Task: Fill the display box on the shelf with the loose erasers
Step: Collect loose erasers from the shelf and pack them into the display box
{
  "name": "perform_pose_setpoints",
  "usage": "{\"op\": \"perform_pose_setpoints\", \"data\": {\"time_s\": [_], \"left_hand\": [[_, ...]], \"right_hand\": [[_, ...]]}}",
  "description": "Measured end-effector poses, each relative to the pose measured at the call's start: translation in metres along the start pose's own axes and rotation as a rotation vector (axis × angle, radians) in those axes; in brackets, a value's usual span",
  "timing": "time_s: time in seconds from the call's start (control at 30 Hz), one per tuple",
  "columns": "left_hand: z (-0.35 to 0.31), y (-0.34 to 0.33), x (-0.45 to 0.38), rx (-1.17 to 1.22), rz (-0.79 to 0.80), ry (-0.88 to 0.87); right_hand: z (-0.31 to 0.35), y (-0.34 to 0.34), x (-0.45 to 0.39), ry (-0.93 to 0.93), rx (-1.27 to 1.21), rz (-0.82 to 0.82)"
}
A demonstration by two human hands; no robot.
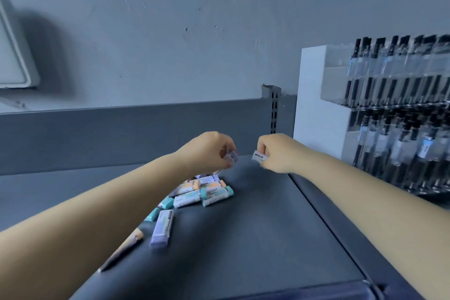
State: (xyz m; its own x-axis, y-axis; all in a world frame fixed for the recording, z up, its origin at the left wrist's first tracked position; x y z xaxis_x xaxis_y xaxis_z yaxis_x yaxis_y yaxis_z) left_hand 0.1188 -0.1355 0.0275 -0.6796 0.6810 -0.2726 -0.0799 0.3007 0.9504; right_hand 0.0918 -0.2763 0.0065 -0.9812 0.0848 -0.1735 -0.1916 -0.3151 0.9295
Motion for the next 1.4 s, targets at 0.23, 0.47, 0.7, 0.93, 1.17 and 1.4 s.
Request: {"op": "perform_pose_setpoints", "data": {"time_s": [0.23, 0.47, 0.7, 0.93, 1.17, 1.4], "left_hand": [[0.003, 0.045, 0.066, 0.232, -0.181, 0.184], [0.021, 0.069, 0.159, 0.509, -0.357, 0.323], [0.059, 0.084, 0.248, 0.661, -0.562, 0.482], [0.112, 0.109, 0.345, 0.709, -0.694, 0.628], [0.163, 0.142, 0.437, 0.698, -0.784, 0.699], [0.206, 0.164, 0.494, 0.637, -0.814, 0.748]], "right_hand": [[0.037, 0.037, 0.052, 0.152, -0.53, -0.152], [0.095, 0.031, 0.098, 0.32, -0.972, -0.064], [0.177, -0.019, 0.118, 0.298, -1.207, 0.054], [0.265, -0.07, 0.133, 0.24, -1.39, 0.107], [0.357, -0.1, 0.155, 0.294, -1.456, 0.138], [0.424, -0.123, 0.159, 0.346, -1.448, 0.131]]}}
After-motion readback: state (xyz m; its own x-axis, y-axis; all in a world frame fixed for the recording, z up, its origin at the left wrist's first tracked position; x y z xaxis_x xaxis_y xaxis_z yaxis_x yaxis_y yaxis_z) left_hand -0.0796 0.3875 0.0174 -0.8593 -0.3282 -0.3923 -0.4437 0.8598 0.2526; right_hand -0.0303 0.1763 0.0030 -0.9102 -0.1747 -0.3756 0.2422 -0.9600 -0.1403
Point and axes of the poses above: each hand's wrist, its own x-axis away from the middle knuckle, its own y-axis out of the back of the hand, z = x × y, the point moved 6 cm from there along -x, towards the middle knuckle, and after that the axes turned 6 degrees about -x, right-handed, at the moved point
